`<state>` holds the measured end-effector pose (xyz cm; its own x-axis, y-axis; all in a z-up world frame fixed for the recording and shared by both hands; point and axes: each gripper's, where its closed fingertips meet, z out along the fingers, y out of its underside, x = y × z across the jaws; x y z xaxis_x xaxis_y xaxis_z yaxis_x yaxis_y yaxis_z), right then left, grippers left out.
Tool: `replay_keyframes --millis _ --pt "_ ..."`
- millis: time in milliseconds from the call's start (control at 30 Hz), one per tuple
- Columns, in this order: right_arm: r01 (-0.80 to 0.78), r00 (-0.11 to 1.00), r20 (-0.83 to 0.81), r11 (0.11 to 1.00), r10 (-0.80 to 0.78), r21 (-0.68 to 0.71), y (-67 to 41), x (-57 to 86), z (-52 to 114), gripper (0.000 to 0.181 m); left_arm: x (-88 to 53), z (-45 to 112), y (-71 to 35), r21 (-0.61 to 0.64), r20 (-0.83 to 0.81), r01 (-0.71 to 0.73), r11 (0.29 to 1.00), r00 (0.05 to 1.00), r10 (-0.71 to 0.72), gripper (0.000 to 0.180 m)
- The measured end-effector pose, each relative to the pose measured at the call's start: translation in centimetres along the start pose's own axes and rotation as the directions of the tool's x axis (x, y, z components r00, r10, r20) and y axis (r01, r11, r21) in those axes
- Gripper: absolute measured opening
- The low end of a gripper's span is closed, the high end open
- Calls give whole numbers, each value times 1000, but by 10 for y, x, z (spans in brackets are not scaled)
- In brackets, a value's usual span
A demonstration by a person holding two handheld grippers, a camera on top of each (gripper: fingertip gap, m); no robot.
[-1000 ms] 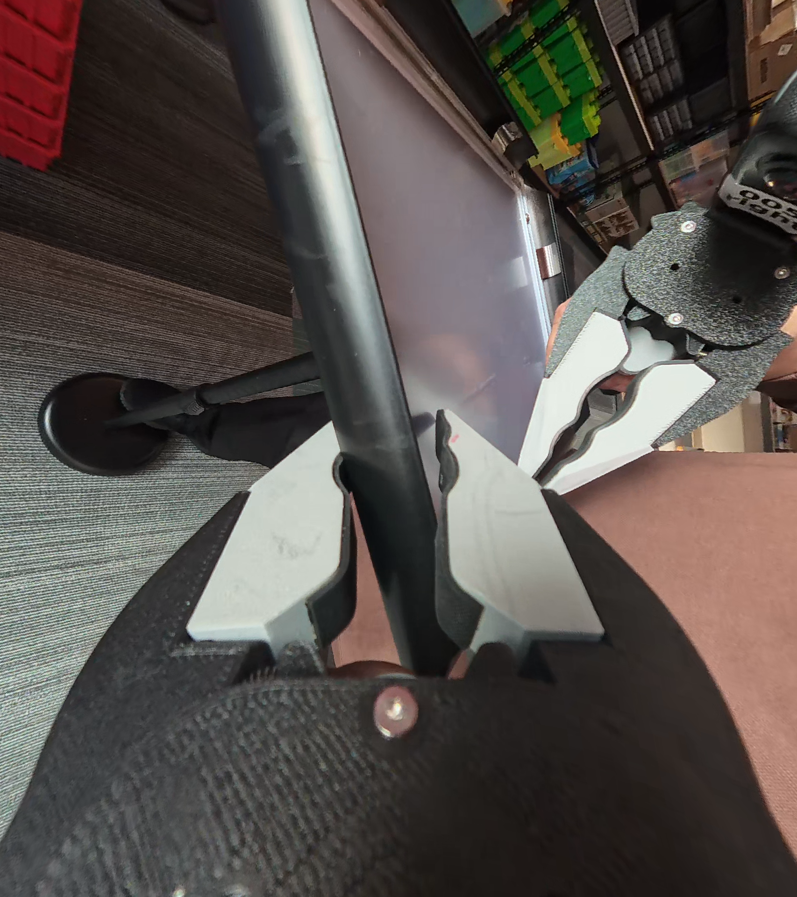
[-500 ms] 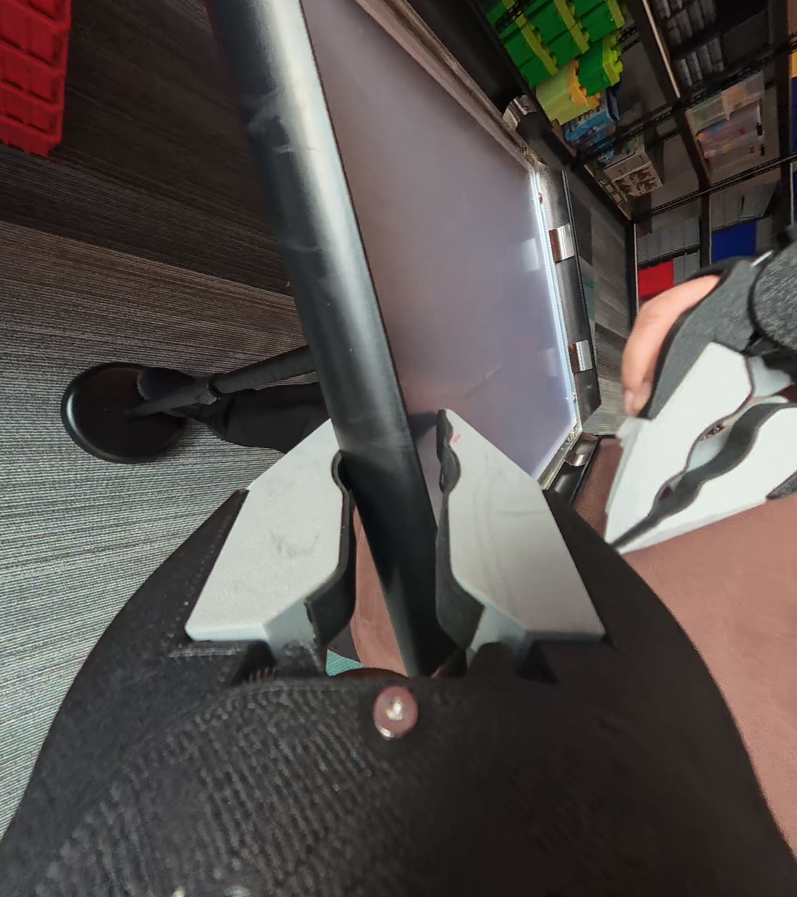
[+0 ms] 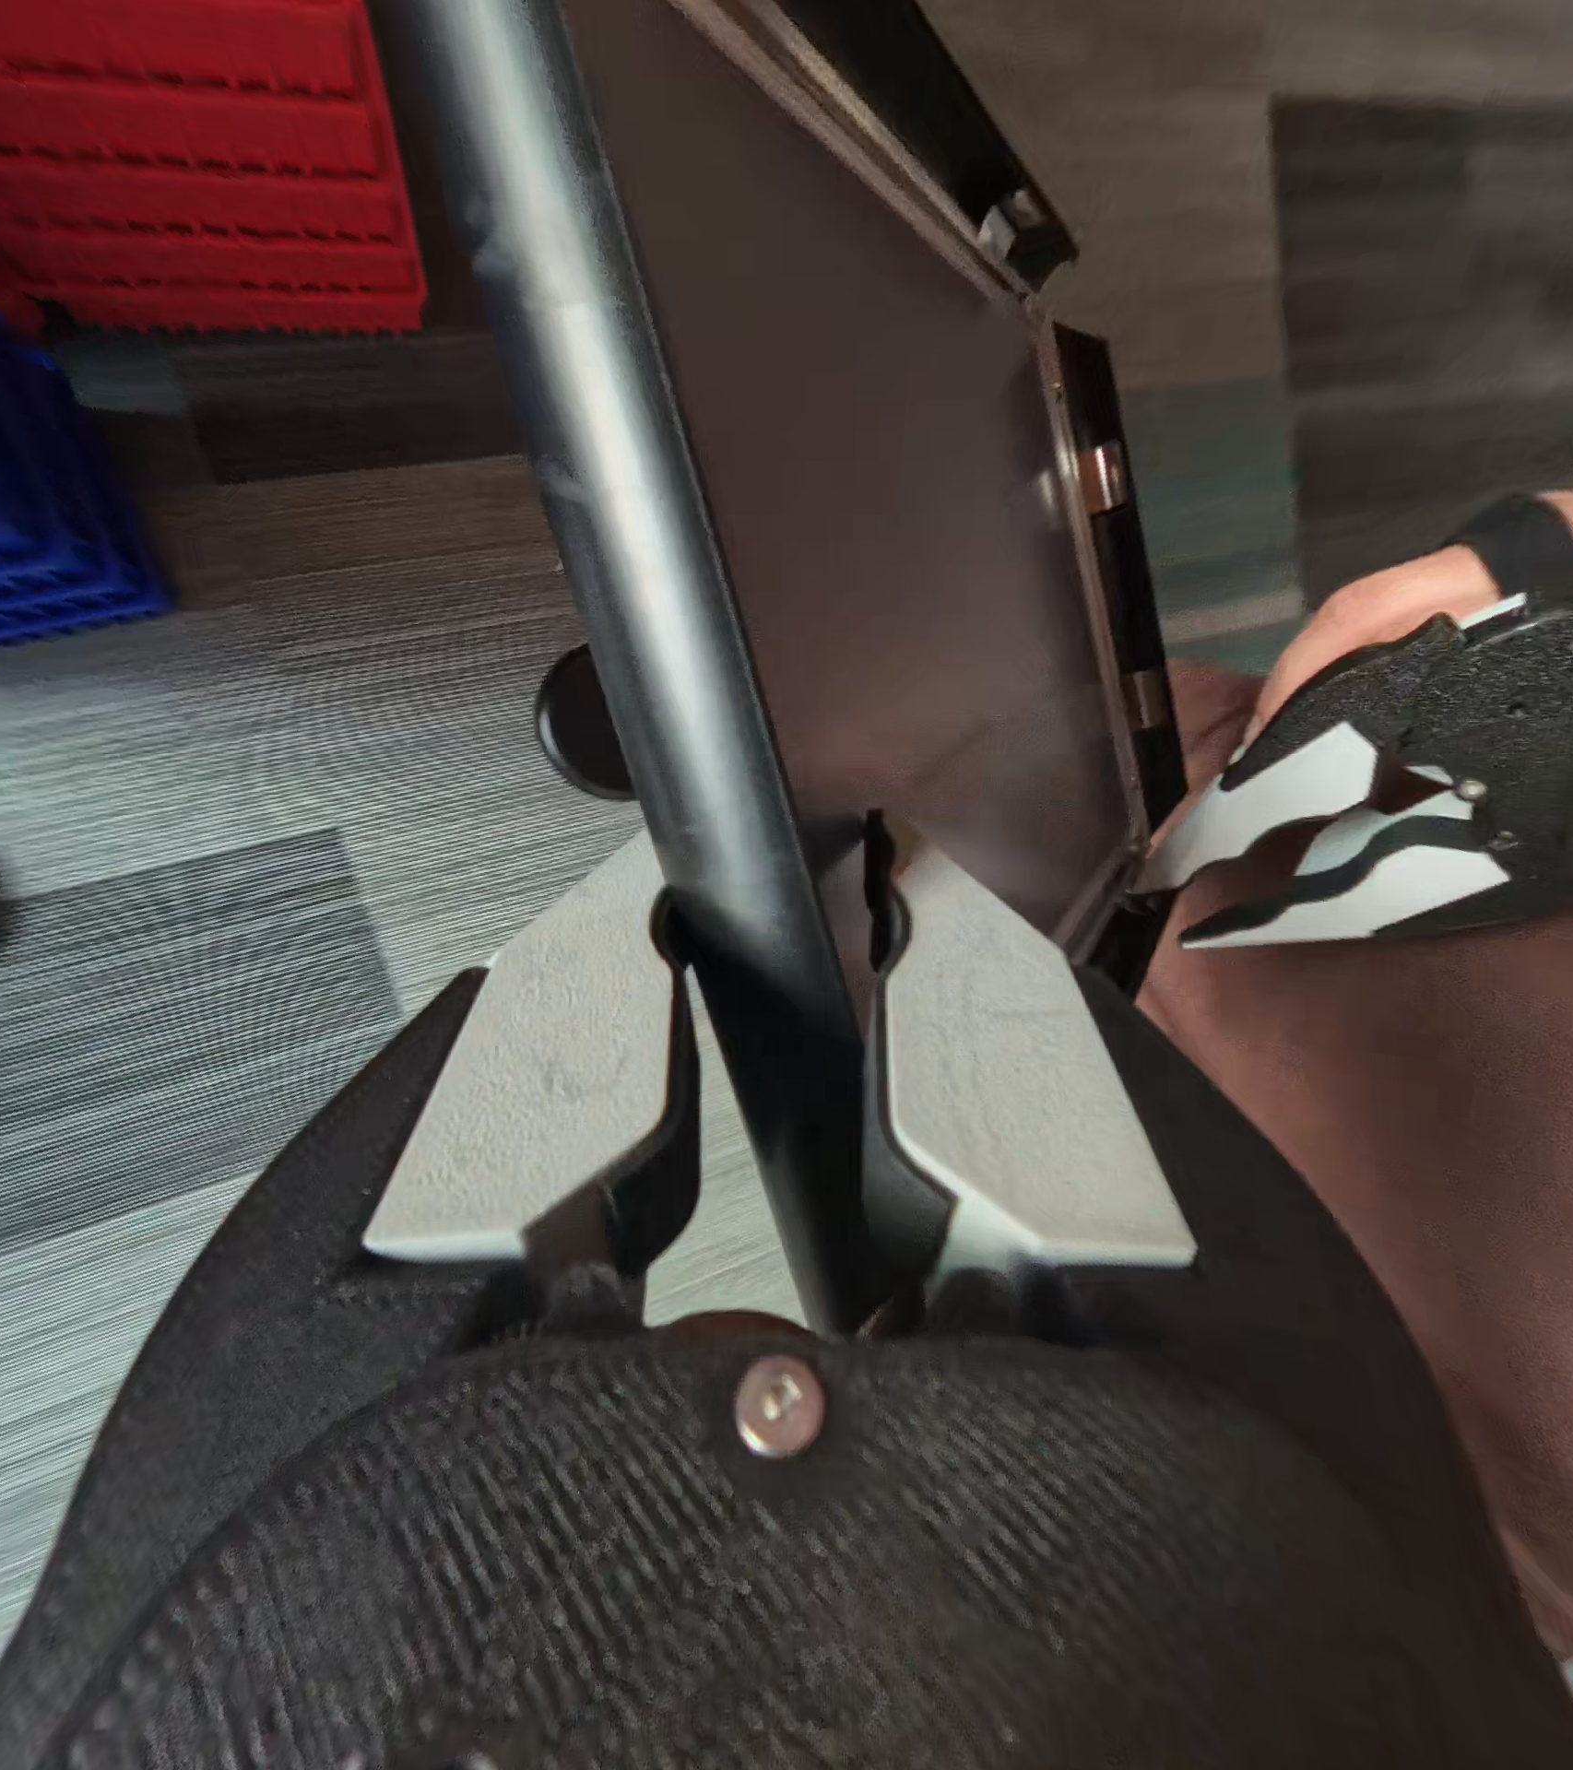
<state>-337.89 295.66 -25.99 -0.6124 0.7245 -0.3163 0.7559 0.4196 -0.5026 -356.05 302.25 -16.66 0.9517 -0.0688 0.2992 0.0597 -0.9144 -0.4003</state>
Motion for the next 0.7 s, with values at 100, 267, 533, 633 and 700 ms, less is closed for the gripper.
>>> replay_keyframes --millis 100,267,533,633,700 --pt "66 995 -71 998 -65 19 -16 -1 23 24 13 1 -20 -131 43 -179 975 982 186 31" --pt "108 985 -146 988 -91 115 -29 21 64 9 47 9 -40 -229 113 -369 901 909 401 28" --pt "33 989 -147 958 9 284 24 19 -22 17 52 5 -40 -90 204 -320 943 921 332 36" --pt "9 958 -271 929 99 370 42 51 -95 34 55 -22 -57 126 275 -288 949 930 245 55" --pt "25 932 -337 905 132 424 44 78 -140 44 62 -51 -68 314 300 -245 917 942 149 74"
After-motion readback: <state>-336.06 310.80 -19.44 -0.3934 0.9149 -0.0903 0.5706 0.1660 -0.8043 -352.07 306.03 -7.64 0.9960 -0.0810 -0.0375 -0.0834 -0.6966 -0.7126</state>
